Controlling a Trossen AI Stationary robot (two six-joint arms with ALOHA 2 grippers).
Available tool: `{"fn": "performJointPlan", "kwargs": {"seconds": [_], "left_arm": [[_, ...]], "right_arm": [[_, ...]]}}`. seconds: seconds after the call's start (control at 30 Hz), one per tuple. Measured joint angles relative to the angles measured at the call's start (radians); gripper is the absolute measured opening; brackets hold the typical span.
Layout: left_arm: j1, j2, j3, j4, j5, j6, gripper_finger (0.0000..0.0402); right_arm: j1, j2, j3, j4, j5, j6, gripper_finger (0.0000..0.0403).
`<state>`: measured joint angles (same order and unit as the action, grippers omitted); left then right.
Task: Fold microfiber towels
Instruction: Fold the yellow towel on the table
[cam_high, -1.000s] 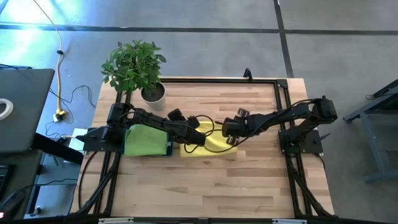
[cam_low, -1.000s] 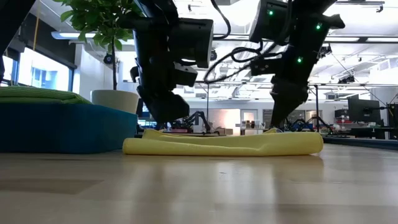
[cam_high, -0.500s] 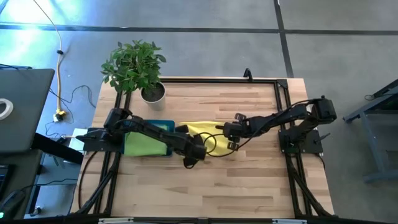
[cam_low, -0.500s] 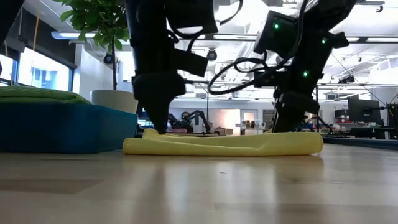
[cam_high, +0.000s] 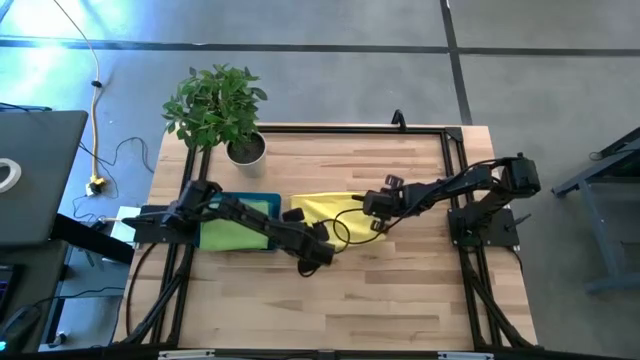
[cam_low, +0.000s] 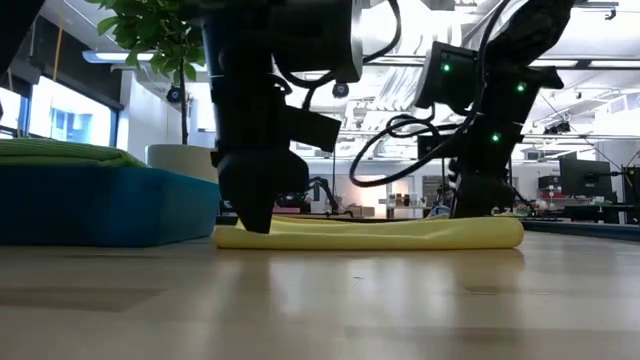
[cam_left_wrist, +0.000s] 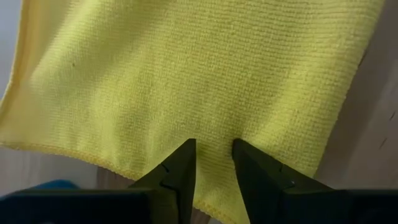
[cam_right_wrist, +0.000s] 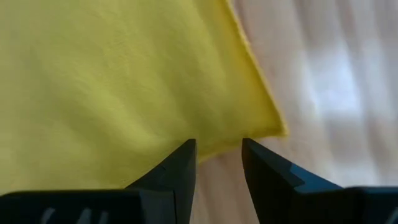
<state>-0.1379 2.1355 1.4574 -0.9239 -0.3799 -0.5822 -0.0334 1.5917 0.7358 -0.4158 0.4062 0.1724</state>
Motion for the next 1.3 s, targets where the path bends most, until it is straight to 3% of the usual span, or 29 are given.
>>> {"fn": "performJointPlan", "kwargs": {"seconds": [0.23, 0.4, 0.6, 0.8, 1.3], "left_arm": [[-0.031, 0.014, 0.009, -0.006, 0.027, -0.043, 0.0091], [-0.058, 0.015, 0.050, 0.011, 0.105, -0.043, 0.0084], [-0.069, 0.020, 0.080, 0.012, 0.129, -0.035, 0.0077], [-0.071, 0.020, 0.081, 0.016, 0.122, -0.035, 0.0076], [-0.081, 0.020, 0.081, 0.012, 0.130, -0.041, 0.0076]], "right_arm": [[0.000, 0.000, 0.001, -0.062, 0.199, -0.049, 0.0122], [0.006, -0.013, 0.005, -0.073, 0.219, -0.035, 0.0122], [0.054, -0.066, 0.050, -0.089, 0.098, 0.069, 0.0122], [0.101, -0.074, 0.023, 0.132, -0.123, 0.103, 0.0122], [0.012, -0.003, 0.000, 0.208, -0.159, 0.081, 0.0122]]}}
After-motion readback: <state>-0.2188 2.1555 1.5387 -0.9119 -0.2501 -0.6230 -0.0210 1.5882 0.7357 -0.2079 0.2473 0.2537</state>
